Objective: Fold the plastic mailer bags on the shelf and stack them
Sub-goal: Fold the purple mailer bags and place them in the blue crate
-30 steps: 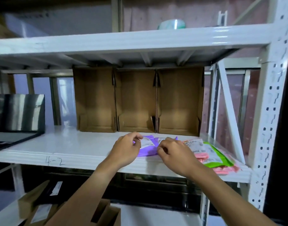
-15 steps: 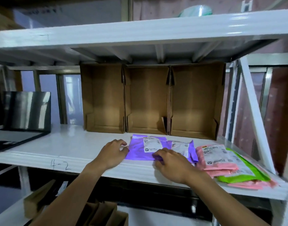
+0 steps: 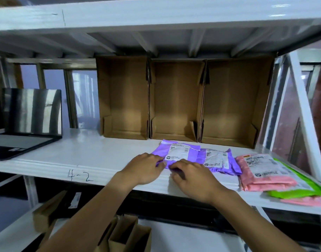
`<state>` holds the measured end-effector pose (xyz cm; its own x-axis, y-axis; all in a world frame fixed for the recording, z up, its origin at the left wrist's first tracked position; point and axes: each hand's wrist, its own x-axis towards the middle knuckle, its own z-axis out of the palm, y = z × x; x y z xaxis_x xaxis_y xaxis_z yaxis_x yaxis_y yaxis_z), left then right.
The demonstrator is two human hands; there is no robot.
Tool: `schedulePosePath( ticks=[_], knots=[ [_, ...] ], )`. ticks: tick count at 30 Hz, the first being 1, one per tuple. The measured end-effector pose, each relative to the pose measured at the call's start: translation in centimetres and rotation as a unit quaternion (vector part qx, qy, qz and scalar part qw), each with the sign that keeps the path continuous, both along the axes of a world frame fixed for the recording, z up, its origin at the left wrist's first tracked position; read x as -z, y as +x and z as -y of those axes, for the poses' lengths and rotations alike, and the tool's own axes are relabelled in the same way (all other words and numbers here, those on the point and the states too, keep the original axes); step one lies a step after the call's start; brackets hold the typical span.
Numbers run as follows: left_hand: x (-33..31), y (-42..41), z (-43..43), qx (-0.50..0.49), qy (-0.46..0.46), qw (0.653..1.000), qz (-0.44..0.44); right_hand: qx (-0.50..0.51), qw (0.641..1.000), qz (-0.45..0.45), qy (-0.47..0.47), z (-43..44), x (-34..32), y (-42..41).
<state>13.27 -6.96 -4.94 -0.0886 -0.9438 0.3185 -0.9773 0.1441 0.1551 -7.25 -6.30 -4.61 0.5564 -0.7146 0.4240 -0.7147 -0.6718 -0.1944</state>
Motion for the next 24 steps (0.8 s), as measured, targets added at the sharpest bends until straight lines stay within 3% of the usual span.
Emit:
schedulePosePath(
  ticks=[8, 12, 15, 18, 21, 24],
  knots=[
    [-0.3, 0.1, -4.3, 0.042, -0.137, 0.986, 0.089, 0.021, 0.994, 0.106, -0.023, -2.6, 0.2, -1.1],
    [-2.5, 0.3, -3.7, 0.017, -0.141, 0.989, 0.049, 0.035, 0.982, 0.181, 0.027, -1.1, -0.9, -0.5],
    [-3.8, -0.5, -1.4, 0.023, -0.173, 0.984, -0.034, 0.066, 0.979, 0.179, 0.067, 0.4, -2.1, 0.3],
    [-3.4, -1.7, 1.7, 0.052, -0.085, 0.988, -0.116, 0.102, 0.977, 0.162, 0.094, 1.8, -2.3, 1.1],
    [-1.1, -2.9, 3.8, 0.069, 0.039, 0.993, -0.092, 0.124, 0.976, 0.122, 0.129, 2.7, -1.9, 1.7],
    [0.5, -2.7, 5.1, 0.06, 0.056, 0.994, -0.078, 0.123, 0.98, 0.086, 0.13, 3.2, -2.1, 1.7]
  ],
)
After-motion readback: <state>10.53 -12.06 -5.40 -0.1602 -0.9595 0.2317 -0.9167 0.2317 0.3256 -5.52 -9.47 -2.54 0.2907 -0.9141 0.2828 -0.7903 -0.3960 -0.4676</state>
